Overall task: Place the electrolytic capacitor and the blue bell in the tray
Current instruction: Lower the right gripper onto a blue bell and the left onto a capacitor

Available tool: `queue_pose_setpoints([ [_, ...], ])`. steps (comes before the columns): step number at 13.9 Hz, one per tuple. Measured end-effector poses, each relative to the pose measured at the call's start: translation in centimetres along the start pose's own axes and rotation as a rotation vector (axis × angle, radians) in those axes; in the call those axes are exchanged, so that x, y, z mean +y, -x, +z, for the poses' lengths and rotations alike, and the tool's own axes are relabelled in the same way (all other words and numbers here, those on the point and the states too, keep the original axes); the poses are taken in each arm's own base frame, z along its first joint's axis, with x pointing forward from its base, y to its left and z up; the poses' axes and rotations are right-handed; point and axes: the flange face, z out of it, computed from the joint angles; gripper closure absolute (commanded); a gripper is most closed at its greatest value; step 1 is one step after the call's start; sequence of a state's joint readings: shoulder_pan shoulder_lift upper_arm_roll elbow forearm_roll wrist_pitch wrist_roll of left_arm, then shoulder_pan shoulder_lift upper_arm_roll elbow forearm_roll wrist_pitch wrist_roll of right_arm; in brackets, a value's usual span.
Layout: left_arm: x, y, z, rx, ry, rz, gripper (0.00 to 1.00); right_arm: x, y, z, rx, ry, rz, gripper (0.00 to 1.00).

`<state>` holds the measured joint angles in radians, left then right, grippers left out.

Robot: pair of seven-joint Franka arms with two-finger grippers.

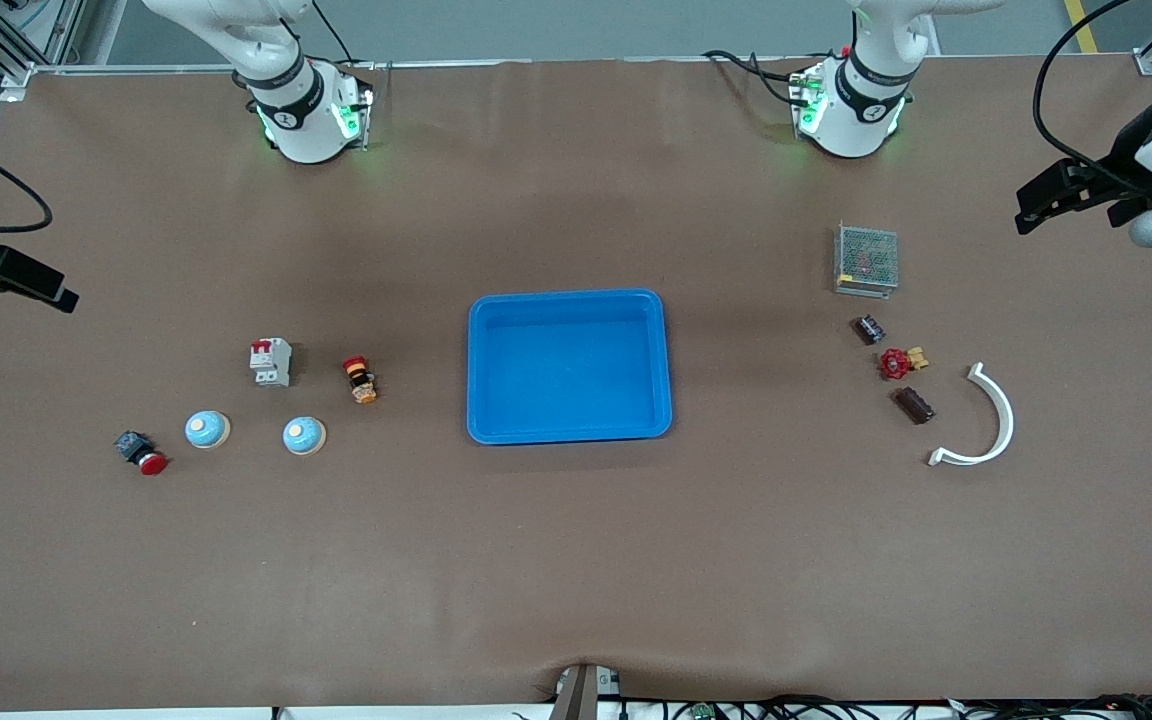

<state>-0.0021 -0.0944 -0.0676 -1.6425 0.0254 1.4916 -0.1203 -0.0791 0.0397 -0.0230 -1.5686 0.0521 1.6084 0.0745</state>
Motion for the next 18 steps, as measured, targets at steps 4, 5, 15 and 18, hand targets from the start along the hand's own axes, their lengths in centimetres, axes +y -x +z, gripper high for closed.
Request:
queue_pose_setpoints([
  [4, 0.0, 0.0, 0.0, 0.0, 0.0, 0.0, 0.0, 0.0, 0.0, 0.0, 0.004, 0.008, -0.002, 0.0],
  [5, 0.1, 0.0, 0.0, 0.0, 0.0, 0.001, 0.0, 0.0, 0.0, 0.0, 0.004, 0.009, 0.0, 0.0],
  [15, 0.2, -0.4, 1.4, -0.039, -0.004, 0.0, 0.0, 0.4, -0.4, 2.0, 0.001, 0.01, 0.027, 0.0],
  [18, 0.7, -0.5, 3.5, -0.083, -0.013, -0.048, 0.0, 0.5, -0.4, 2.1, 0.005, 0.01, 0.028, 0.0],
])
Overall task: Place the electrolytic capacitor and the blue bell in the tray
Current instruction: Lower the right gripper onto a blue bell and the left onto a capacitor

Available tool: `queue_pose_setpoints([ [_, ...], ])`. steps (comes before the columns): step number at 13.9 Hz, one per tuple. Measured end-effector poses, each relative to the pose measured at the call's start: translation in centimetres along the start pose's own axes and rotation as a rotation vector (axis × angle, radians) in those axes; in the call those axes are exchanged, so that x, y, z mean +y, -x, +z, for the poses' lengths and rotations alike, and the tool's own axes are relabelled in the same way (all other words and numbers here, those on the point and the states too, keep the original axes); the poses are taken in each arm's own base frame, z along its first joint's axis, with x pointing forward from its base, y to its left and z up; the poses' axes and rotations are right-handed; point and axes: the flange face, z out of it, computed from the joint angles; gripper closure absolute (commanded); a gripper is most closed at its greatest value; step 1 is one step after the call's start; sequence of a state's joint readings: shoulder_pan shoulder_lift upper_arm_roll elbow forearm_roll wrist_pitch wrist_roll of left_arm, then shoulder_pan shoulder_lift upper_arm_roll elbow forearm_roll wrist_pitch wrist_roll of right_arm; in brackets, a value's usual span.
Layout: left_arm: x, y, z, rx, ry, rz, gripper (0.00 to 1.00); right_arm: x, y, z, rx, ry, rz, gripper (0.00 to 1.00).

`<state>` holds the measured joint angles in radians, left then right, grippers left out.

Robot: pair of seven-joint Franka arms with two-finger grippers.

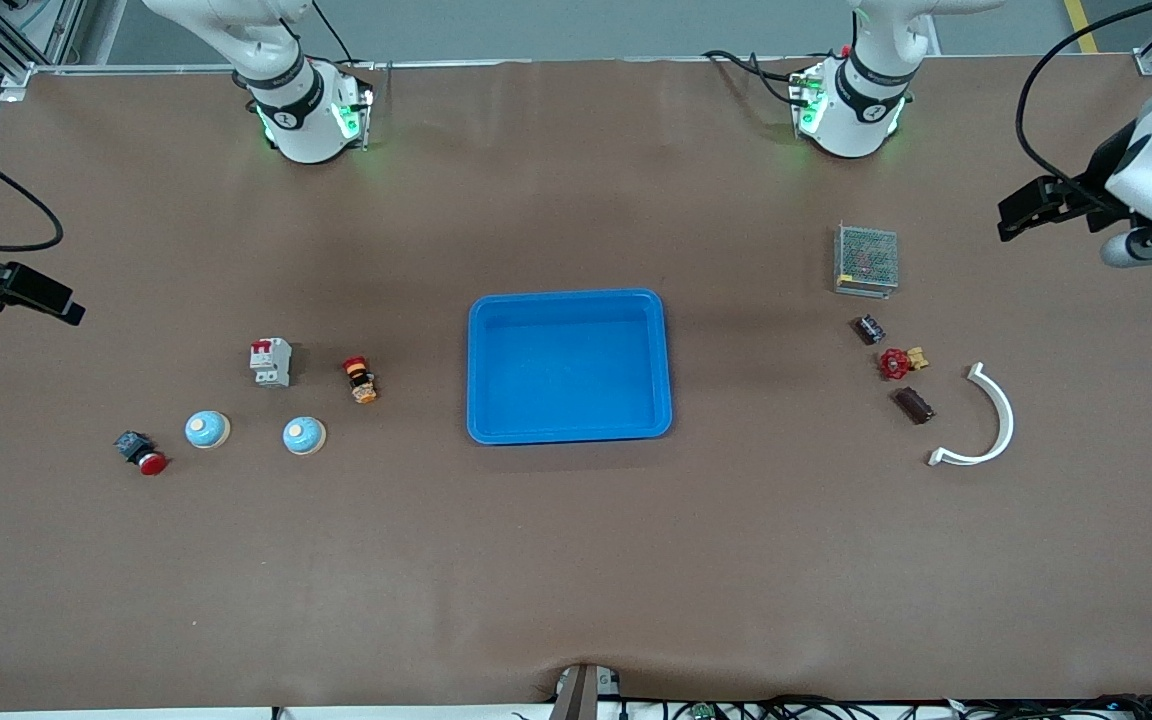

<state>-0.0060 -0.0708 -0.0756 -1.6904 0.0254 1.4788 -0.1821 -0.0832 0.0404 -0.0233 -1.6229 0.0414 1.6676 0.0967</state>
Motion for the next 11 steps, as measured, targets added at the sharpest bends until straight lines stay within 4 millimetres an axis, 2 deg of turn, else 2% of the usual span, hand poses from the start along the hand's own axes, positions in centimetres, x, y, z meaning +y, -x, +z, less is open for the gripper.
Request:
queue_pose_setpoints([
  [1, 0.2, -0.1, 1.0, -0.012, -0.003, -0.009, 0.0, 0.0, -0.1, 0.5, 0.003, 0.0, 0.001, 0.0],
  [3, 0.5, -0.5, 3.1, -0.021, -0.005, -0.012, 0.0, 0.1, -0.4, 2.9, 0.011, -0.001, 0.003, 0.0],
  [8, 0.7, -1.2, 8.1, -0.024, -0.006, -0.011, 0.0, 0.7, -1.2, 11.3, 0.024, 0.002, 0.032, 0.0],
  [11, 0.7, -1.3, 12.0, -0.017, -0.004, -0.011, 0.0, 1.9, -2.3, 16.6, -0.003, 0.01, 0.064, 0.0],
])
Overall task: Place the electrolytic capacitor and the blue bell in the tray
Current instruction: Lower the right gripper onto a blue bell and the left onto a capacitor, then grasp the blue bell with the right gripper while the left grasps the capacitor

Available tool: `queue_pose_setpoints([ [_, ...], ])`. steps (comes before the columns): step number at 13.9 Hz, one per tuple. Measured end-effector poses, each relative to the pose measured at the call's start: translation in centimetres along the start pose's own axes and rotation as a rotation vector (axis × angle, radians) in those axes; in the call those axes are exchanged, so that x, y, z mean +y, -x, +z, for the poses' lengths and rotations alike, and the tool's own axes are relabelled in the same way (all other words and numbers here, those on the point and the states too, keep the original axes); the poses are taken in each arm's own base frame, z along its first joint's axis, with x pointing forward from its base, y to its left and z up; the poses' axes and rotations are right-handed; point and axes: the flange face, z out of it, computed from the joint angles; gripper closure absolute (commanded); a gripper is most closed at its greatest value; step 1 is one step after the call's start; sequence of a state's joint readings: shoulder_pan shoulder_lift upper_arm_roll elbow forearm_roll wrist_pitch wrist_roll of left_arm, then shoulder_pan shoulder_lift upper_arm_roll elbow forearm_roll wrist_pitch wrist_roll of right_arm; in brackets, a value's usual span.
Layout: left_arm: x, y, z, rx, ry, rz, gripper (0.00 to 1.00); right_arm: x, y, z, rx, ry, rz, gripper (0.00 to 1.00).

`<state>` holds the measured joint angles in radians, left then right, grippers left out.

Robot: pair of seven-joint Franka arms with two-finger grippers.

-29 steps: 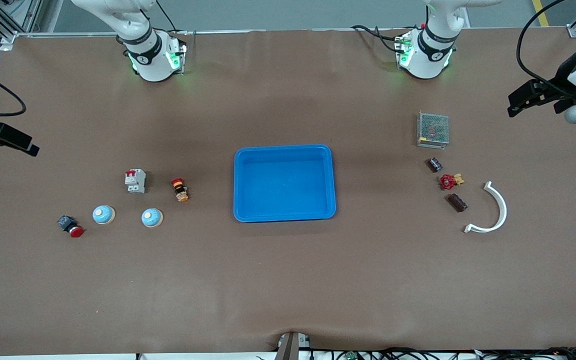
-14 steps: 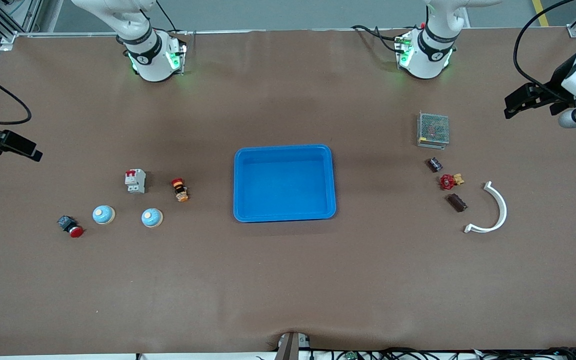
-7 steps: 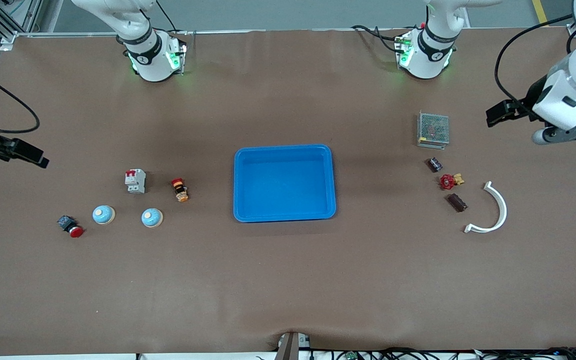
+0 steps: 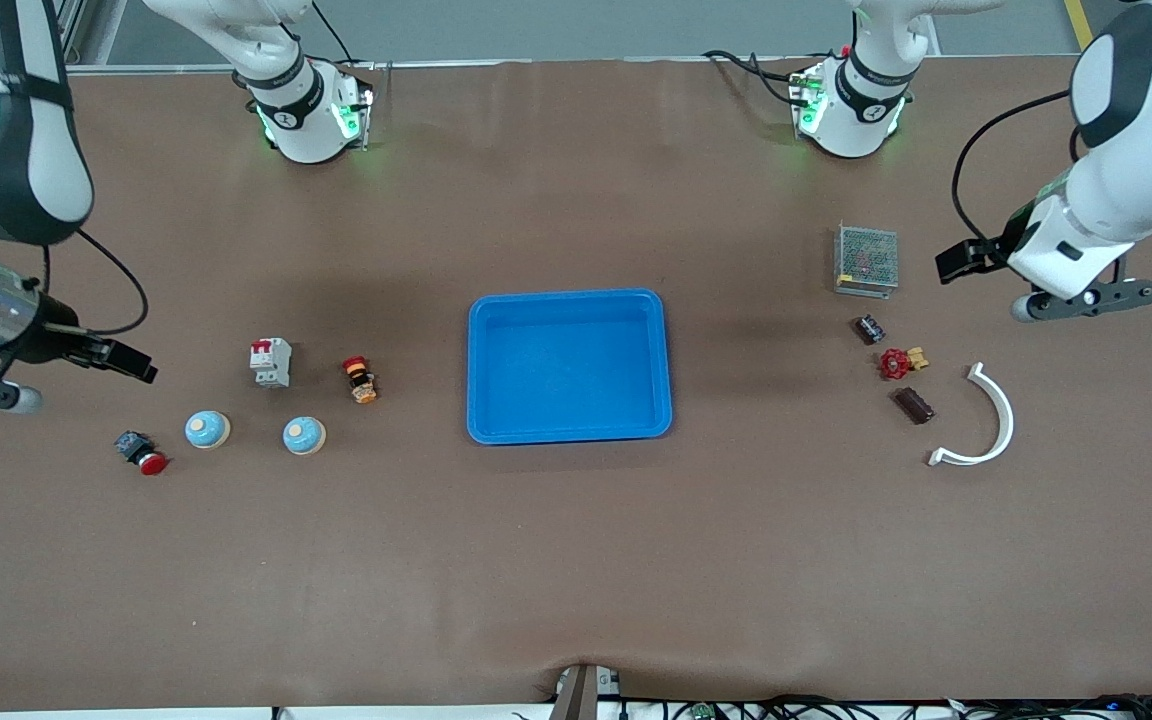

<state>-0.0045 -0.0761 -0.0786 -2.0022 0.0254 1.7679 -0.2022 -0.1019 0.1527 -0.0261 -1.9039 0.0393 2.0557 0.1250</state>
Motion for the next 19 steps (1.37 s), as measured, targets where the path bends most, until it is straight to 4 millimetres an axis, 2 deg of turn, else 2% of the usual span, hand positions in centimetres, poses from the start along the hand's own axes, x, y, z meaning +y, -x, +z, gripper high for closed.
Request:
queue_pose_setpoints([
  [3, -0.1, 0.4, 4.2, 0.008, 0.002, -0.018, 0.0, 1.7, -1.7, 5.2, -0.007, 0.007, 0.031, 0.0],
  [5, -0.5, 0.9, 6.7, 0.013, 0.004, -0.061, 0.0, 2.1, -2.5, 8.2, -0.002, 0.012, 0.036, 0.0],
  [7, -0.8, 1.3, 8.9, 0.026, 0.009, -0.096, 0.14, 2.2, -3.2, 11.2, 0.015, 0.039, 0.022, 0.0],
  [12, -0.8, 2.5, 13.7, 0.033, 0.015, -0.219, 0.2, 2.1, -3.6, 18.5, 0.055, 0.076, -0.009, 0.0],
  [15, -0.7, 2.7, 16.4, 0.043, 0.024, -0.284, 0.26, 2.0, -3.5, 21.2, 0.059, 0.073, -0.015, 0.0],
  [19, -0.4, 2.1, 20.0, 0.036, 0.031, -0.375, 0.32, 2.2, -3.2, 23.0, 0.042, 0.075, -0.014, 0.0],
])
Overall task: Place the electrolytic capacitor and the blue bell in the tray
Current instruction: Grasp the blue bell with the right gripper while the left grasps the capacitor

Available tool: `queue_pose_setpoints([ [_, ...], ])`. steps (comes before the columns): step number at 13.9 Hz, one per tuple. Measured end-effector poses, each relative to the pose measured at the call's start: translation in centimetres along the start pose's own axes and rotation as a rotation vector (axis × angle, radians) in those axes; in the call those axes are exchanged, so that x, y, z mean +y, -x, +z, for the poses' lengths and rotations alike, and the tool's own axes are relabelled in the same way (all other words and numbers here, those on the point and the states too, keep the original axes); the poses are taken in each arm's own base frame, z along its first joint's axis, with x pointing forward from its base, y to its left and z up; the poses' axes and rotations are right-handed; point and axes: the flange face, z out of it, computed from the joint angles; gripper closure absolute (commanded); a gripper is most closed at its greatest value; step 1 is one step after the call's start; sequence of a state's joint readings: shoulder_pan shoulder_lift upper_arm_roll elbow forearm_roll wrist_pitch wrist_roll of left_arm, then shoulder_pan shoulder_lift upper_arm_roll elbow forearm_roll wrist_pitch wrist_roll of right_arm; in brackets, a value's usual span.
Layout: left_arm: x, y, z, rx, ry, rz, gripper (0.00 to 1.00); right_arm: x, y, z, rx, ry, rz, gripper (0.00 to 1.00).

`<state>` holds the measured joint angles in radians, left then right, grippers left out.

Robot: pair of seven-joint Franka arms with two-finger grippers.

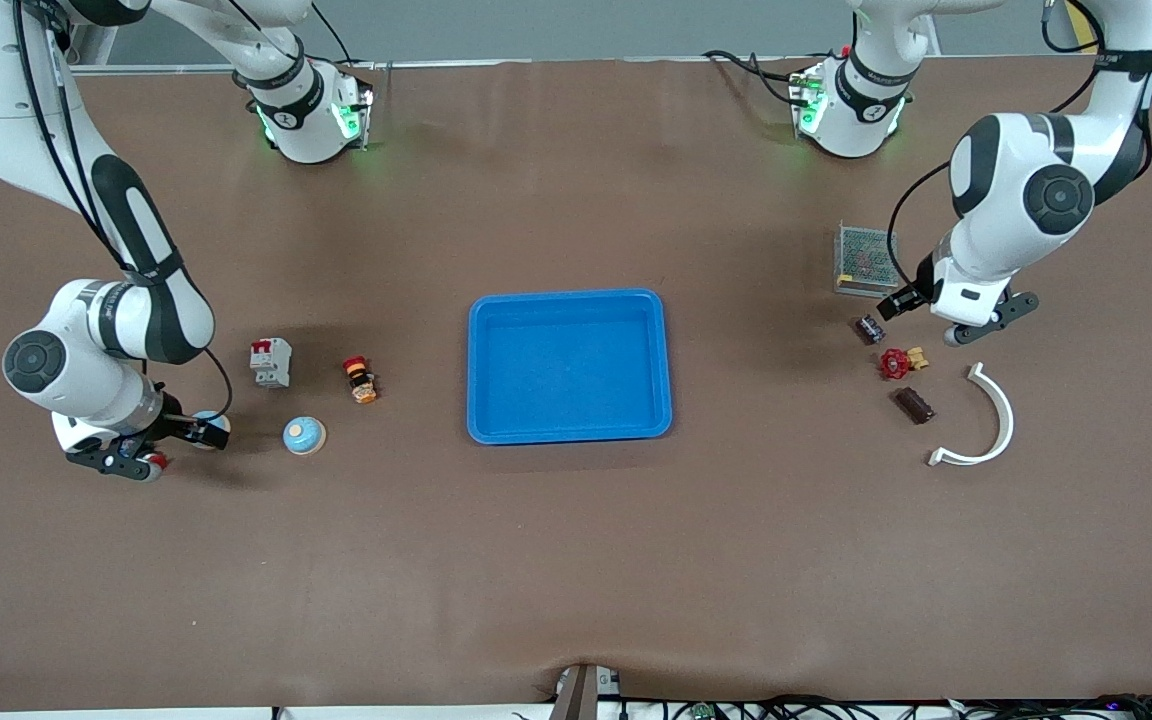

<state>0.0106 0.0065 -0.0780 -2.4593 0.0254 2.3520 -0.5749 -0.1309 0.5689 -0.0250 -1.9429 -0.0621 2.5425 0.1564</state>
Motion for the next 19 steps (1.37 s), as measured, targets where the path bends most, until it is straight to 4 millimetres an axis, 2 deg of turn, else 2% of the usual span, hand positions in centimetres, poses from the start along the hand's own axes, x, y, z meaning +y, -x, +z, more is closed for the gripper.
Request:
queue_pose_setpoints([
  [7, 0.8, -0.5, 5.8, 0.001, 0.018, -0.066, 0.33, 0.2, 0.8, 1.5, -0.009, 0.0, 0.005, 0.0],
  [8, 0.8, -0.5, 6.7, -0.002, 0.018, -0.07, 0.37, 0.2, 0.9, 1.6, -0.012, 0.001, 0.007, 0.0],
  [9, 0.9, -0.5, 7.5, -0.005, 0.018, -0.077, 0.38, 0.3, 1.0, 1.7, -0.015, 0.002, 0.009, 0.11],
  [10, 0.9, -0.5, 8.2, -0.009, 0.018, -0.089, 0.41, 0.4, 1.1, 1.8, -0.017, 0.002, 0.011, 0.42],
  [11, 0.9, -0.5, 8.8, -0.014, 0.016, -0.095, 0.43, 0.5, 1.1, 1.8, -0.019, 0.003, 0.012, 0.76],
  [12, 0.9, -0.4, 9.3, -0.018, 0.015, -0.1, 0.44, 0.6, 1.1, 1.9, -0.019, 0.003, 0.014, 1.0],
  [17, 0.9, -0.3, 10.1, -0.032, 0.007, -0.106, 0.57, 0.4, 1.0, 1.5, -0.019, 0.002, 0.052, 1.0],
  [19, 0.9, -0.3, 10.2, -0.033, 0.006, -0.106, 0.69, 0.0, 0.4, 0.3, -0.034, 0.006, 0.091, 1.0],
])
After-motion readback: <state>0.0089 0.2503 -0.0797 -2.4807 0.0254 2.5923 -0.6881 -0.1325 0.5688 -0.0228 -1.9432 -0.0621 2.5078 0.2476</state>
